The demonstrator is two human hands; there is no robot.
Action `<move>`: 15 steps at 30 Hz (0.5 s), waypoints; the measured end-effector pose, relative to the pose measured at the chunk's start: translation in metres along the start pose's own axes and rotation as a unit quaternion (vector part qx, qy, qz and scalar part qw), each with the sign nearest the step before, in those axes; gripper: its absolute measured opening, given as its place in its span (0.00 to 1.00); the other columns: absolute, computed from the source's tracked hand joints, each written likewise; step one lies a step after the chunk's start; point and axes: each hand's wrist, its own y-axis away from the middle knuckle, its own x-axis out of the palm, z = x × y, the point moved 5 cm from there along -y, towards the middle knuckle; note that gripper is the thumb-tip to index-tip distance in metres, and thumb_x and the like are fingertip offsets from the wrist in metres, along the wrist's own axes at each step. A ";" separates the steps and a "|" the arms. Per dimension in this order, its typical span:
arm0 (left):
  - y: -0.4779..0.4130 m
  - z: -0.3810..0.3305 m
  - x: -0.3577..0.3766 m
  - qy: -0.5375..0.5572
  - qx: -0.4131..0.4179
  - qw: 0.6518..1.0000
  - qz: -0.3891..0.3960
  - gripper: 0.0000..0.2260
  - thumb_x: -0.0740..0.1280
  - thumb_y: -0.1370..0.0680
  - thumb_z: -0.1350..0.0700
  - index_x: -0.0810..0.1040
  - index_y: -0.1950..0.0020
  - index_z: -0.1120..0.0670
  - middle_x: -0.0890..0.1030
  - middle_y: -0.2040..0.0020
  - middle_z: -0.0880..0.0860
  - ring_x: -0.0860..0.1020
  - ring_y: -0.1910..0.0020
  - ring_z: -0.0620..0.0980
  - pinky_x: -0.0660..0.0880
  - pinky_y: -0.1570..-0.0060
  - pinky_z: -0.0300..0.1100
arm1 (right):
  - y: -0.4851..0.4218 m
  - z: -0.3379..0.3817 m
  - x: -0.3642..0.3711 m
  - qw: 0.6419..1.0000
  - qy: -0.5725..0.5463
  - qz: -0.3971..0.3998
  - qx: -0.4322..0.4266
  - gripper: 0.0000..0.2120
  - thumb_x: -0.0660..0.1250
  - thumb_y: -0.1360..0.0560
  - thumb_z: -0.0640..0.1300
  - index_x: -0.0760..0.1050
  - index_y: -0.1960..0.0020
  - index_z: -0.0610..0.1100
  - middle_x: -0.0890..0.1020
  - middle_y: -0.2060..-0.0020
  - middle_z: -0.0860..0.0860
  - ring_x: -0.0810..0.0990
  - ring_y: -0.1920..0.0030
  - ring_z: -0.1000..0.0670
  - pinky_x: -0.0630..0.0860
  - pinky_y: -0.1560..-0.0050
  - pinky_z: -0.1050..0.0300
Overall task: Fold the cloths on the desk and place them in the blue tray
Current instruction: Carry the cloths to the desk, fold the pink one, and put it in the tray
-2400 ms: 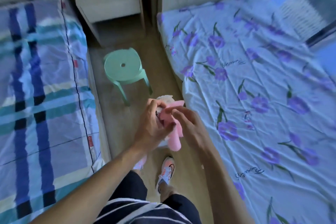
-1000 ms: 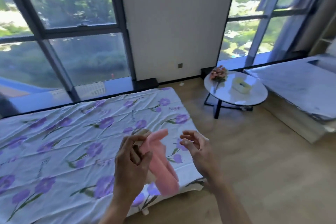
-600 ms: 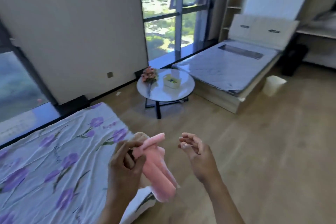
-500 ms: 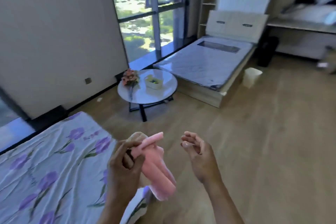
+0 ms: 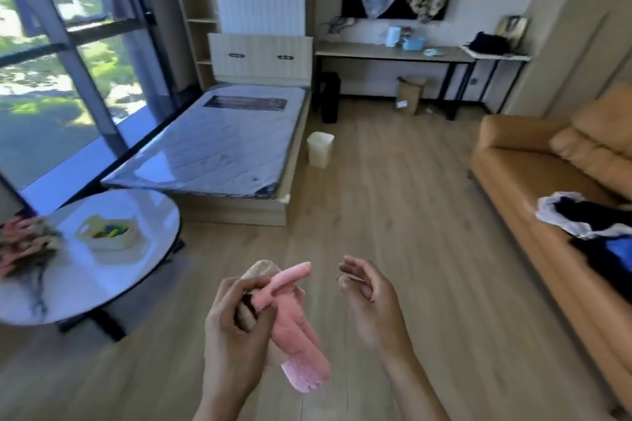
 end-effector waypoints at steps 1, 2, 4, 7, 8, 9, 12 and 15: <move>-0.025 -0.004 0.015 0.005 0.010 1.000 0.013 0.21 0.72 0.31 0.73 0.81 0.54 0.46 0.80 0.53 0.48 0.79 0.52 0.44 0.71 0.55 0.27 | -0.020 0.006 -0.008 1.000 -0.004 -0.020 -0.004 0.13 0.68 0.22 0.37 0.77 0.38 0.45 0.84 0.44 0.51 0.83 0.47 0.61 0.75 0.48 0.70; -0.050 -0.006 0.034 0.009 0.017 0.999 0.032 0.21 0.72 0.31 0.73 0.81 0.54 0.46 0.80 0.53 0.48 0.79 0.52 0.44 0.71 0.55 0.28 | -0.041 0.008 -0.020 0.999 -0.007 -0.042 -0.006 0.14 0.68 0.22 0.36 0.77 0.38 0.45 0.84 0.44 0.52 0.83 0.47 0.61 0.75 0.48 0.70; -0.086 -0.012 0.064 0.018 0.026 0.998 0.061 0.20 0.71 0.31 0.73 0.81 0.54 0.46 0.81 0.53 0.48 0.79 0.51 0.44 0.71 0.54 0.28 | -0.069 0.015 -0.038 0.997 -0.012 -0.075 -0.008 0.14 0.68 0.22 0.37 0.77 0.37 0.44 0.83 0.44 0.52 0.83 0.47 0.62 0.75 0.48 0.71; -0.132 -0.020 0.108 0.037 0.040 0.994 0.092 0.20 0.70 0.30 0.73 0.81 0.53 0.47 0.81 0.52 0.48 0.79 0.49 0.45 0.71 0.51 0.28 | -0.110 0.018 -0.065 0.992 -0.019 -0.124 -0.012 0.14 0.68 0.22 0.36 0.77 0.37 0.43 0.83 0.44 0.53 0.83 0.47 0.61 0.74 0.49 0.72; -0.150 -0.020 0.131 0.041 0.042 0.993 0.105 0.19 0.70 0.30 0.73 0.81 0.53 0.48 0.81 0.51 0.48 0.79 0.48 0.45 0.71 0.50 0.28 | -0.129 0.015 -0.077 0.990 -0.022 -0.140 -0.014 0.14 0.68 0.22 0.36 0.77 0.37 0.43 0.83 0.44 0.53 0.83 0.47 0.61 0.74 0.49 0.72; -0.161 -0.021 0.145 0.044 0.039 0.992 0.113 0.19 0.70 0.30 0.73 0.81 0.53 0.48 0.81 0.51 0.48 0.79 0.48 0.44 0.71 0.50 0.27 | -0.141 0.014 -0.085 0.989 -0.021 -0.146 -0.012 0.14 0.68 0.22 0.36 0.77 0.38 0.44 0.83 0.44 0.54 0.83 0.47 0.62 0.74 0.48 0.71; -0.201 -0.021 0.198 0.053 0.040 0.989 0.130 0.18 0.70 0.30 0.72 0.82 0.53 0.48 0.81 0.51 0.48 0.79 0.47 0.44 0.70 0.50 0.26 | -0.194 0.004 -0.115 0.985 -0.040 -0.165 -0.012 0.13 0.68 0.22 0.36 0.78 0.39 0.45 0.84 0.44 0.54 0.83 0.46 0.62 0.75 0.48 0.71; -0.243 -0.018 0.258 0.055 0.049 0.987 0.142 0.19 0.70 0.30 0.72 0.82 0.53 0.48 0.81 0.50 0.48 0.80 0.47 0.44 0.71 0.50 0.26 | -0.258 -0.009 -0.152 0.983 -0.045 -0.180 -0.011 0.13 0.68 0.22 0.35 0.78 0.39 0.44 0.84 0.44 0.53 0.83 0.47 0.62 0.74 0.49 0.72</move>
